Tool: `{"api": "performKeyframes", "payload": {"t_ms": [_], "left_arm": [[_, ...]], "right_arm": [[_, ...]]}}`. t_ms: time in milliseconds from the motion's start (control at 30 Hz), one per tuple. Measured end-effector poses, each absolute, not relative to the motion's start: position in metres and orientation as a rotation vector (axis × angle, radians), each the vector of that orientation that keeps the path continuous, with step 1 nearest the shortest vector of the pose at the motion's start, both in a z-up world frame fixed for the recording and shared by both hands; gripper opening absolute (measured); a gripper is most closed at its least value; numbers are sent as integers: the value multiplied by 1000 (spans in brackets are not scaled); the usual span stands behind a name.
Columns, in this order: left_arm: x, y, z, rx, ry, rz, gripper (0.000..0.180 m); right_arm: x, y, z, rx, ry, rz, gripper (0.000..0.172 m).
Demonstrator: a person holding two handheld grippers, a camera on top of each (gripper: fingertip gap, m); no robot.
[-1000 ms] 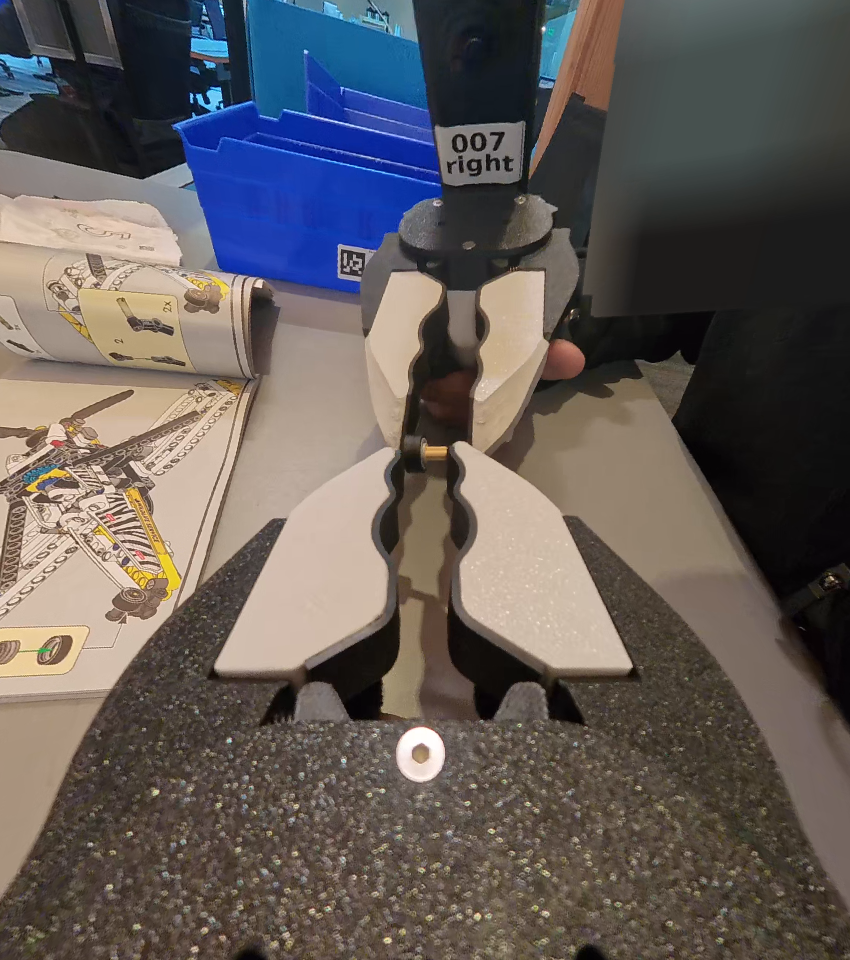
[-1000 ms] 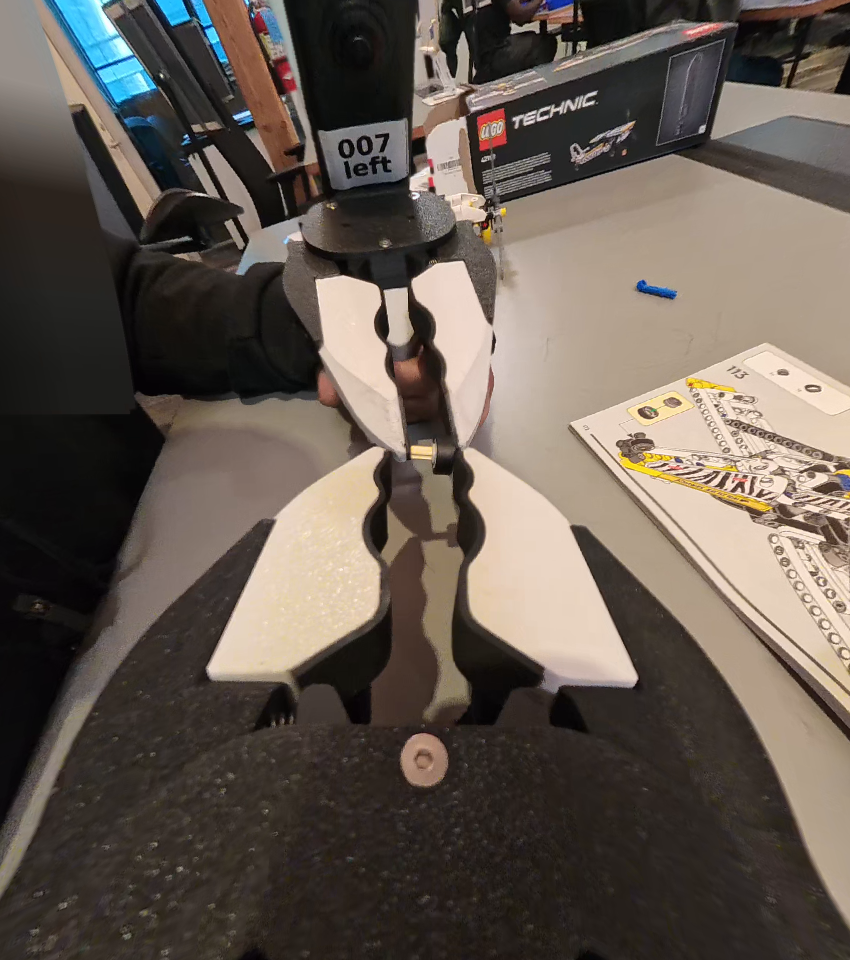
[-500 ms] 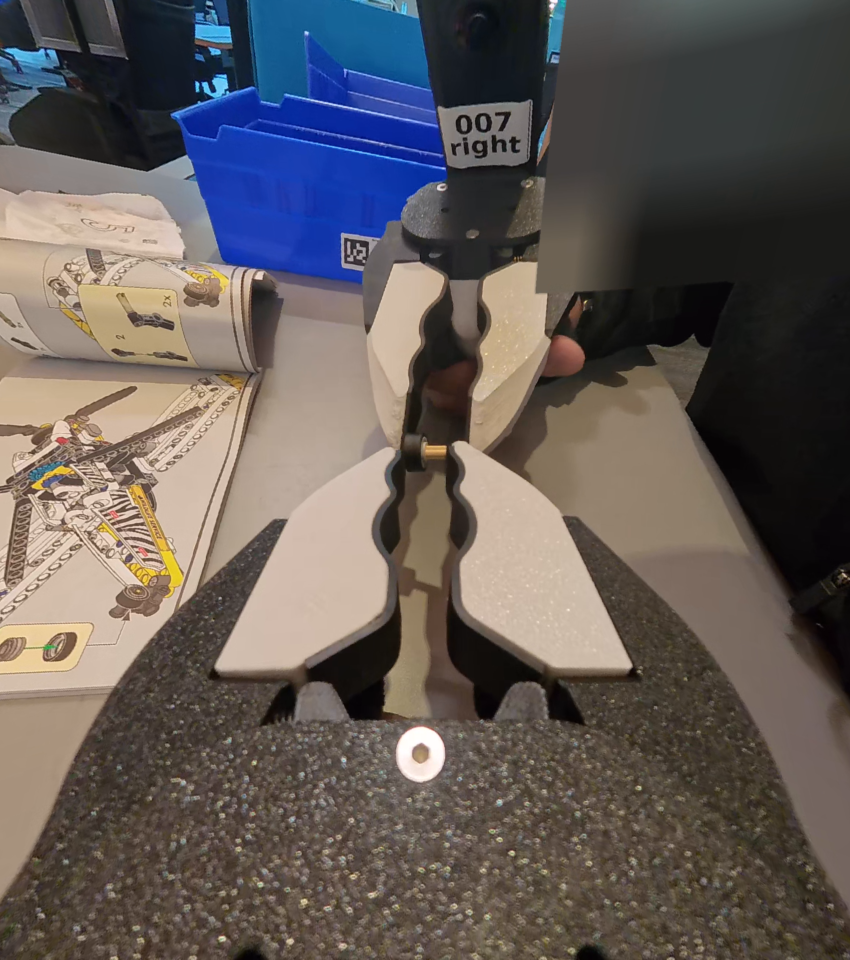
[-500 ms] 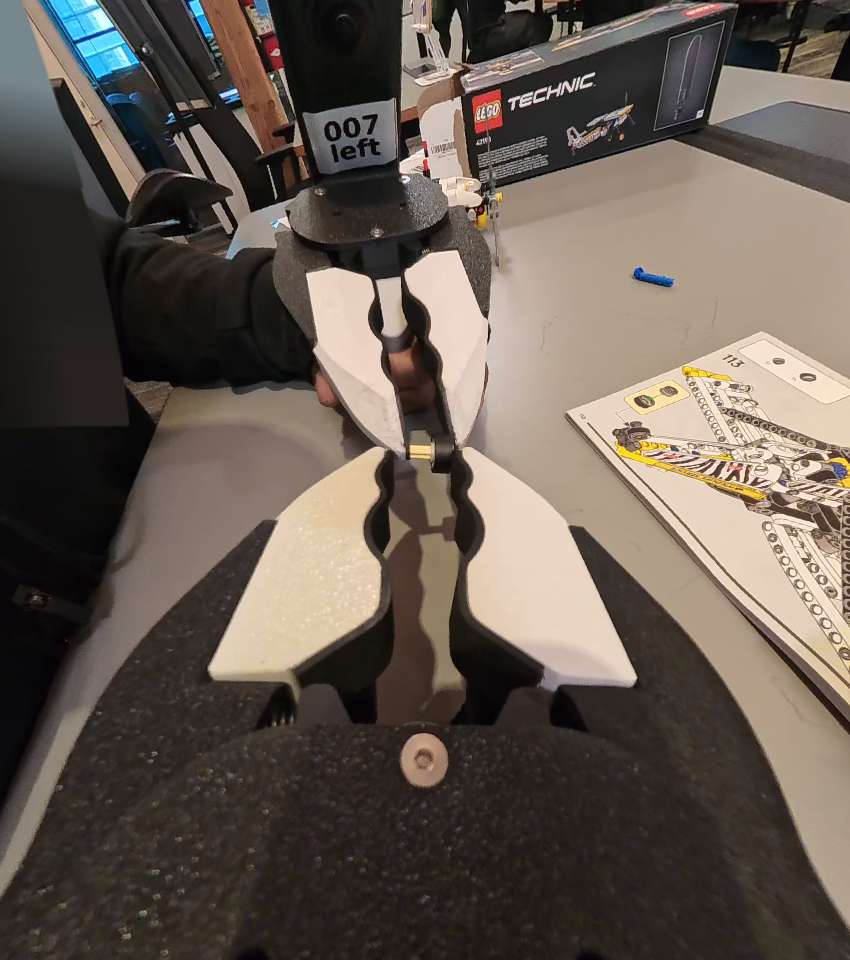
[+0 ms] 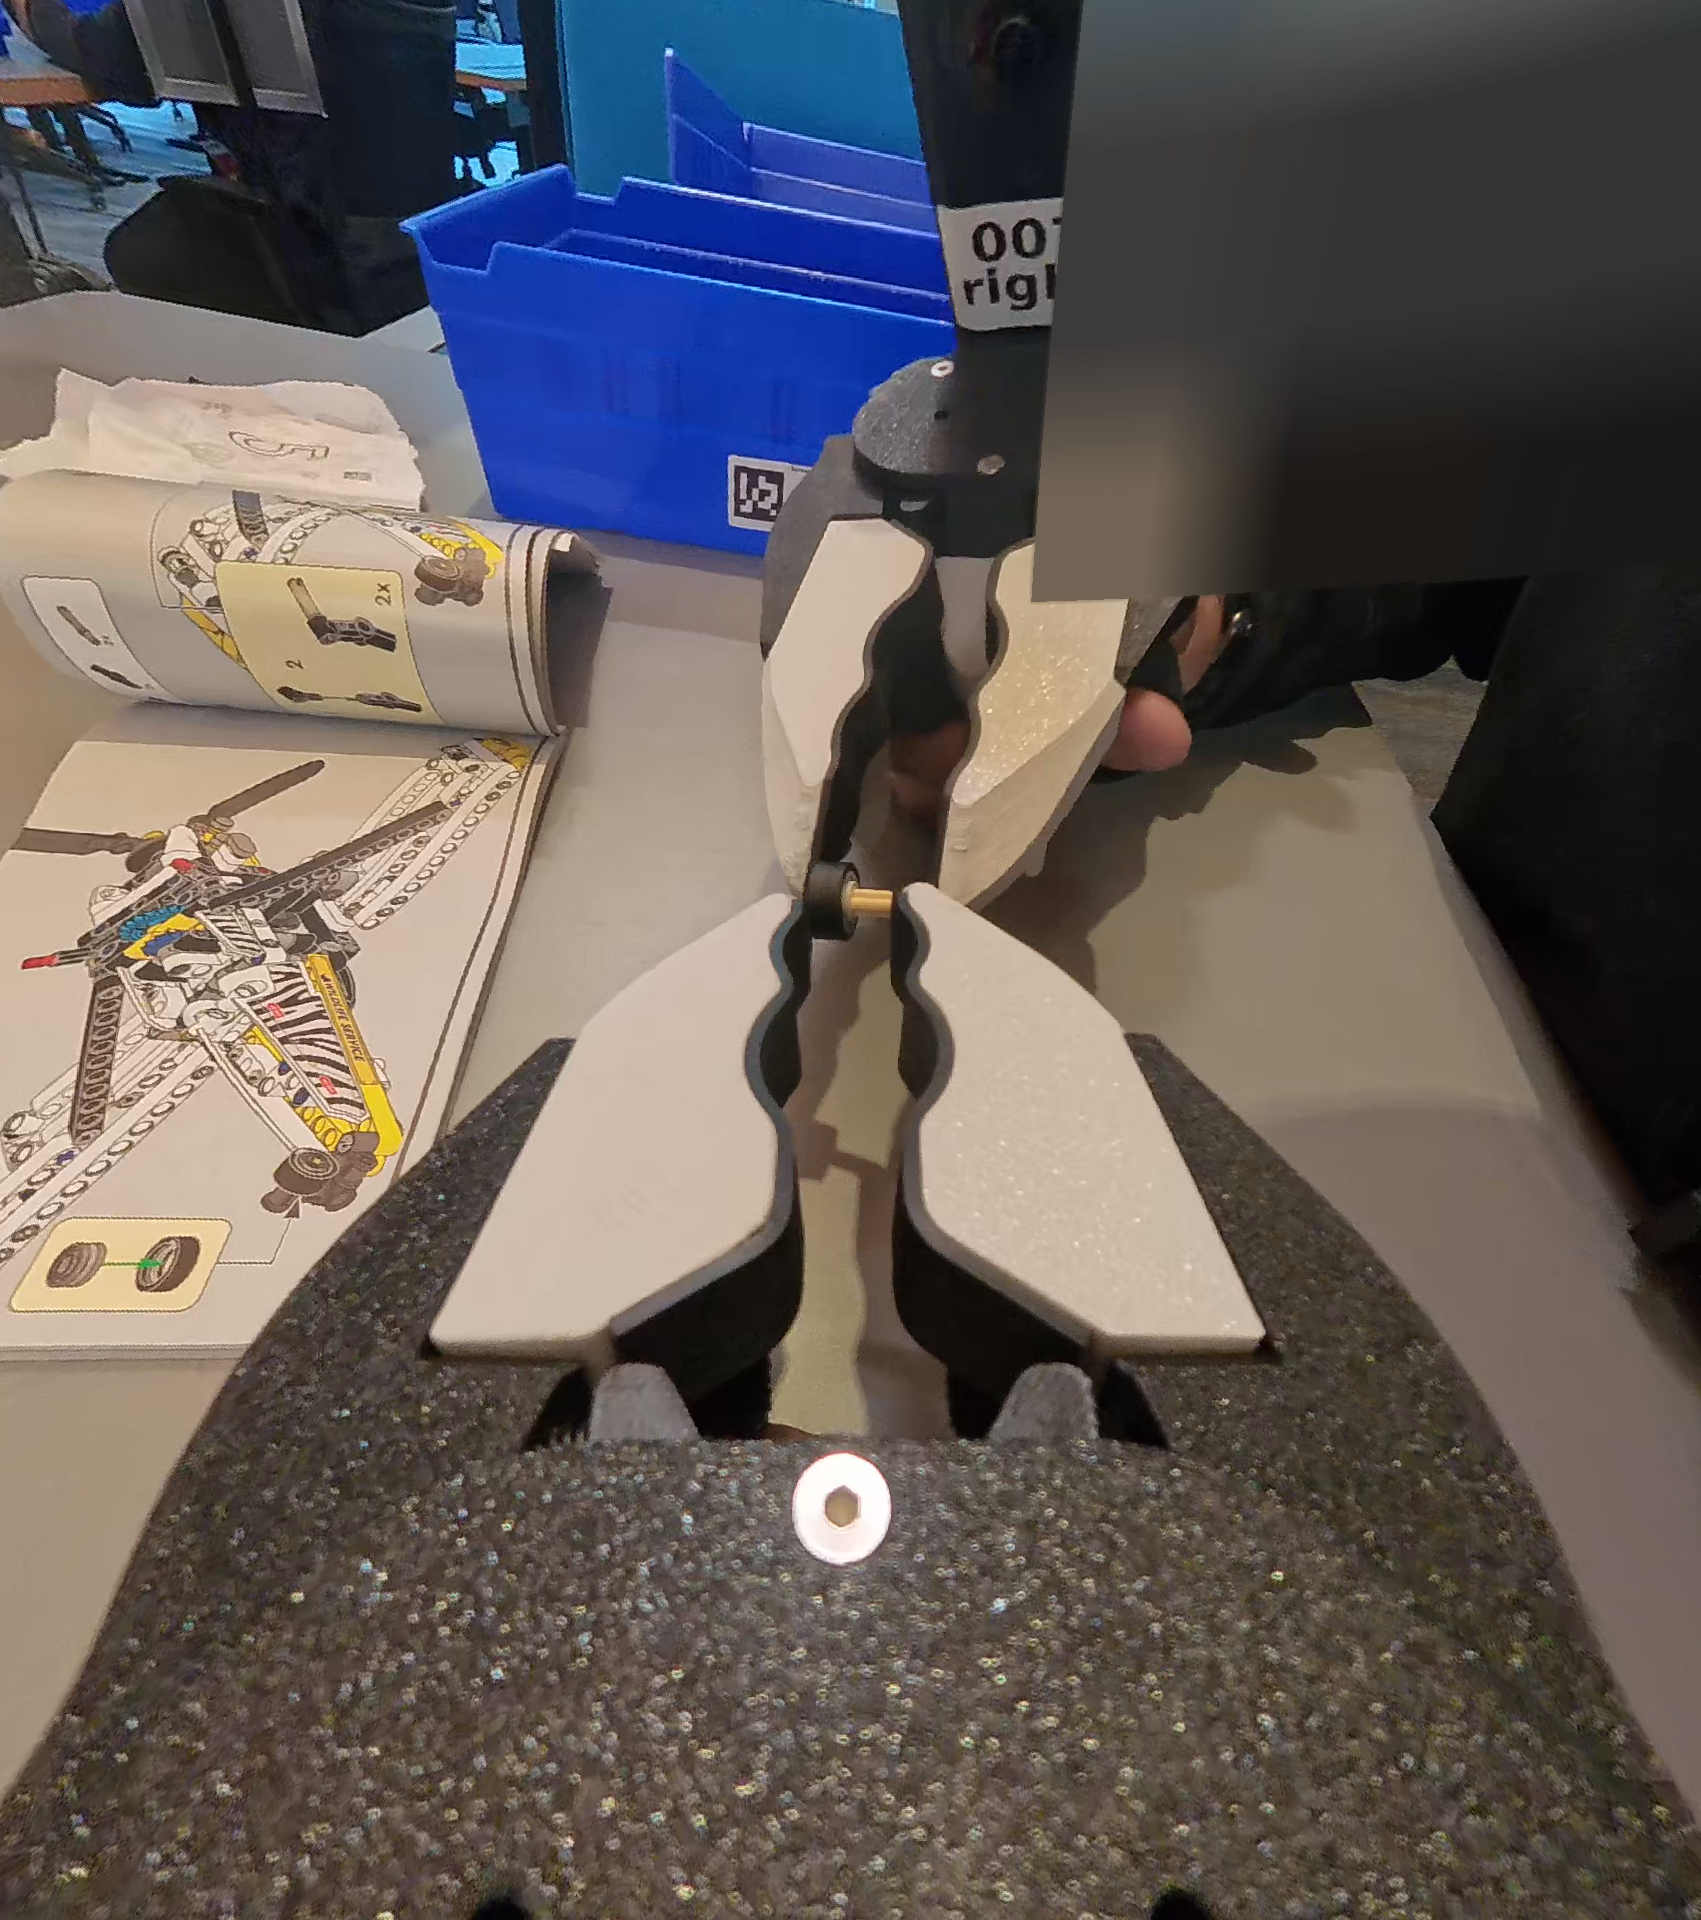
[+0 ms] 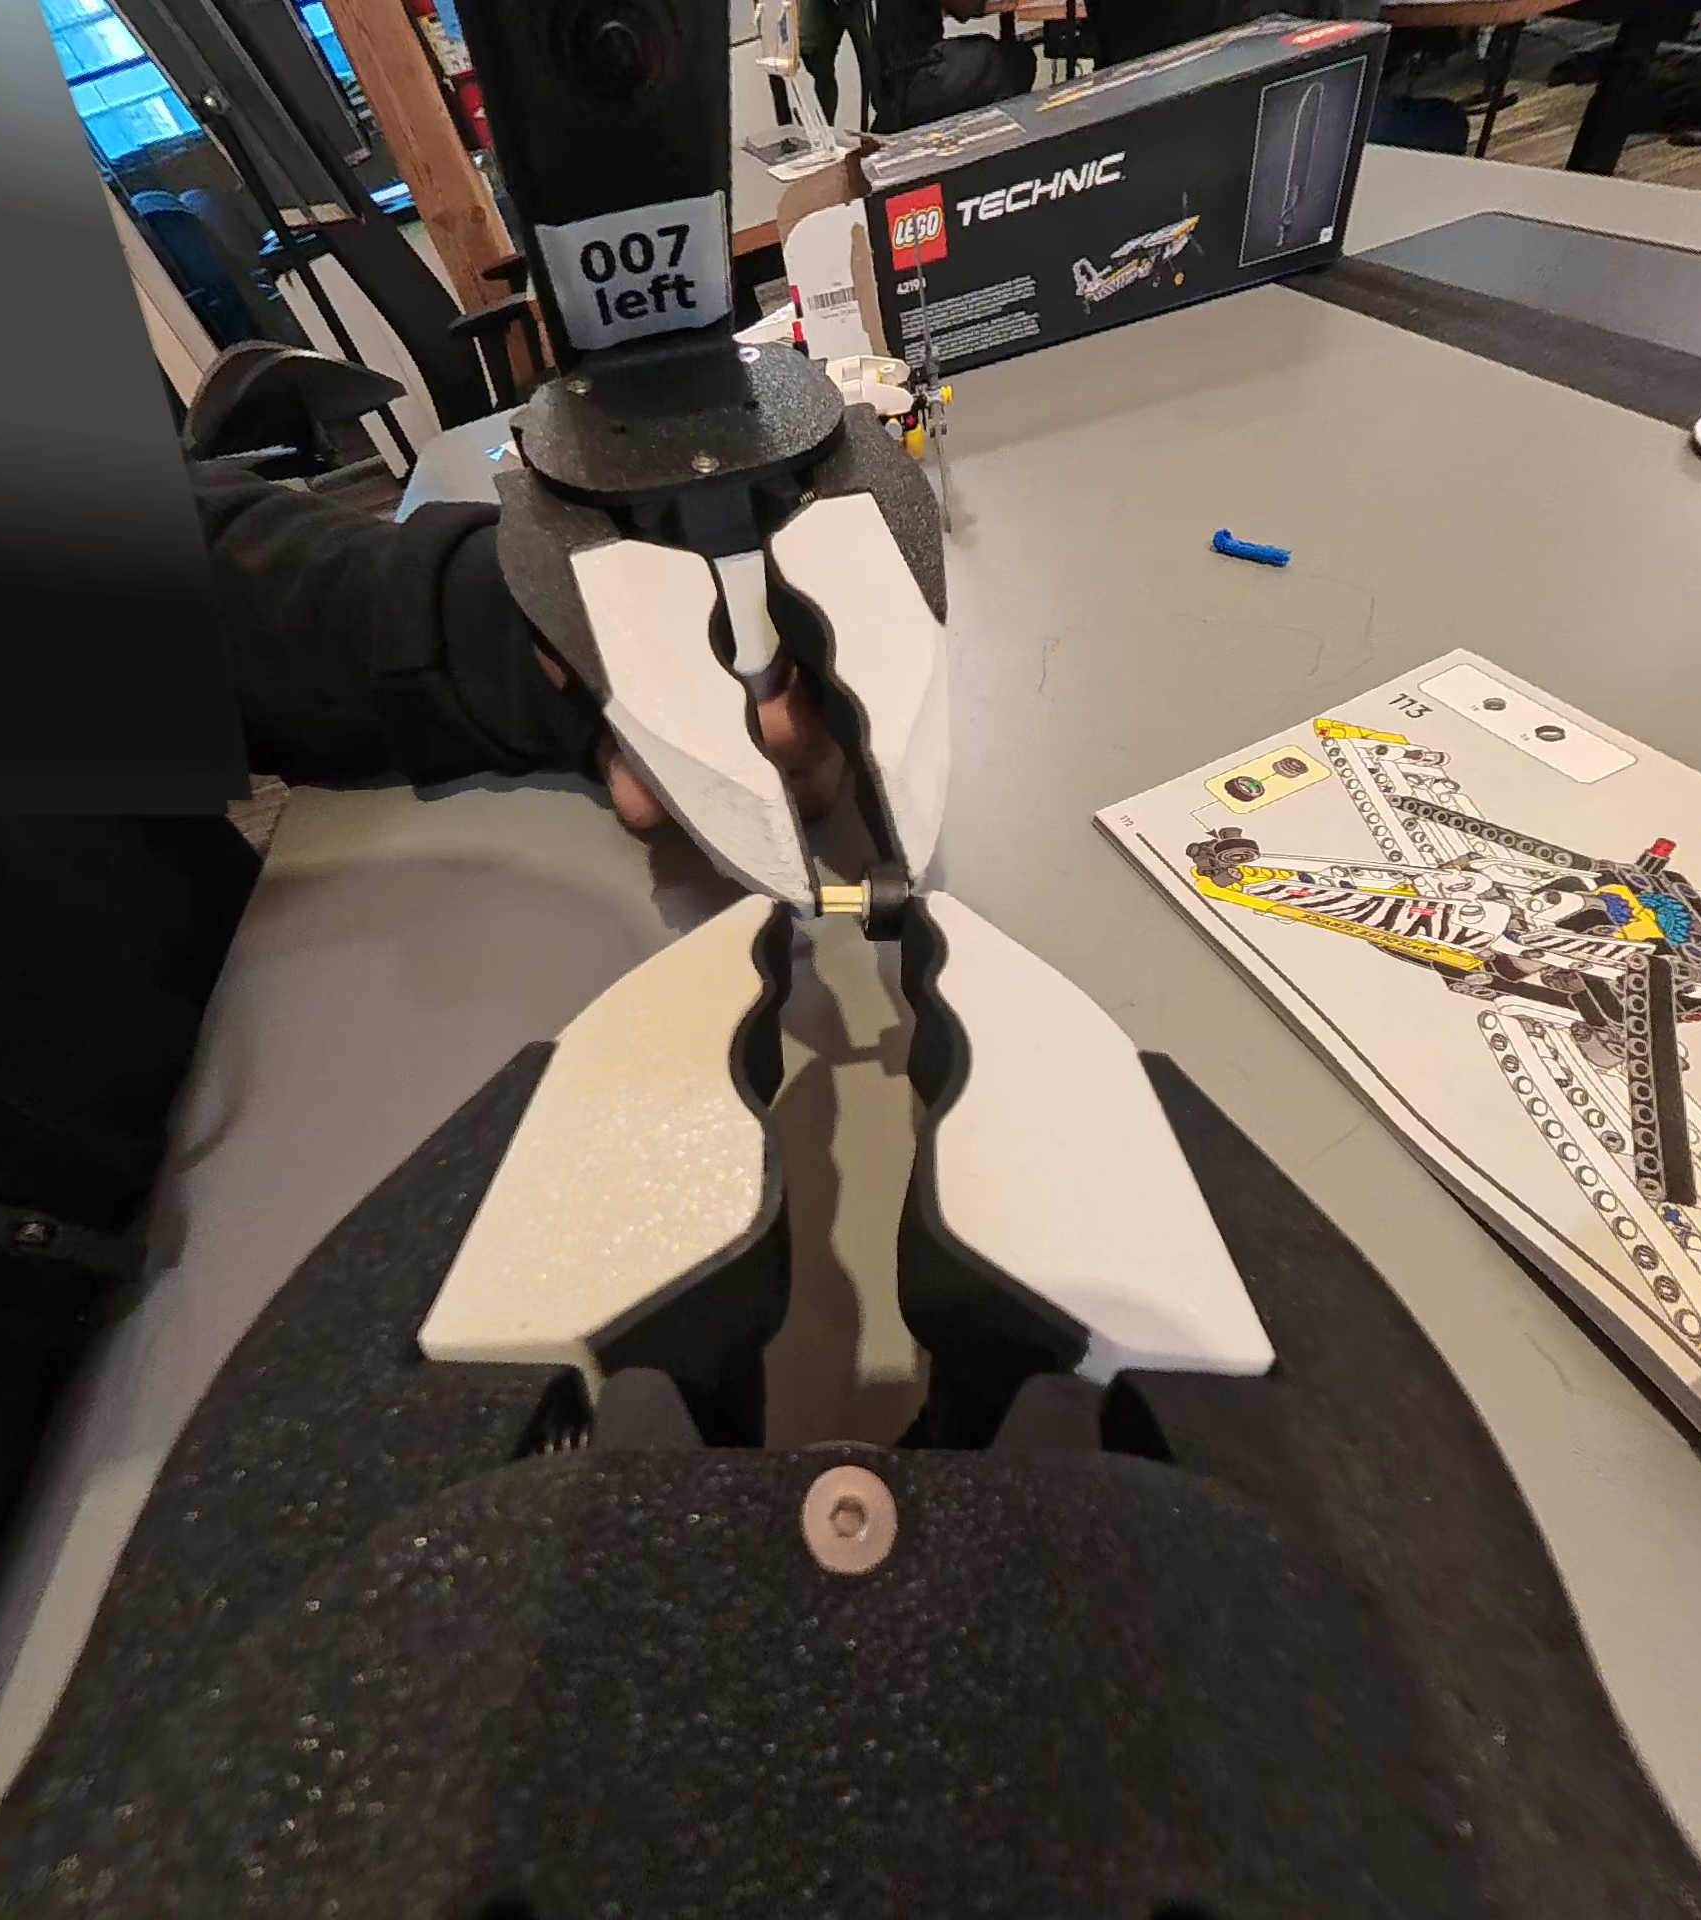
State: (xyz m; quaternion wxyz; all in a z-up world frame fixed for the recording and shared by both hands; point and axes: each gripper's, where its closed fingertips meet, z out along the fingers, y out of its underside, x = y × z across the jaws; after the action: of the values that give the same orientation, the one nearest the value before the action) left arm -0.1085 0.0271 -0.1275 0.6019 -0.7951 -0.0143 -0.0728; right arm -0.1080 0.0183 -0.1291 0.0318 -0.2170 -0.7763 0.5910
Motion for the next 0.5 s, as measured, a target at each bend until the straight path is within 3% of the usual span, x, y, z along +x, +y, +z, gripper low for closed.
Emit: {"api": "performKeyframes", "payload": {"t_ms": [433,467,500], "left_arm": [[-110,28,-126,-1828,-36,-153,15],[-109,27,-123,-1807,-29,-164,15],[-110,27,-121,-1789,-37,-168,11]], "right_arm": [[-112,22,-127,-577,-2307,1745,19],[-116,26,-125,-534,-2256,1705,7],[-117,28,-122,-476,-2219,1673,7]]}}
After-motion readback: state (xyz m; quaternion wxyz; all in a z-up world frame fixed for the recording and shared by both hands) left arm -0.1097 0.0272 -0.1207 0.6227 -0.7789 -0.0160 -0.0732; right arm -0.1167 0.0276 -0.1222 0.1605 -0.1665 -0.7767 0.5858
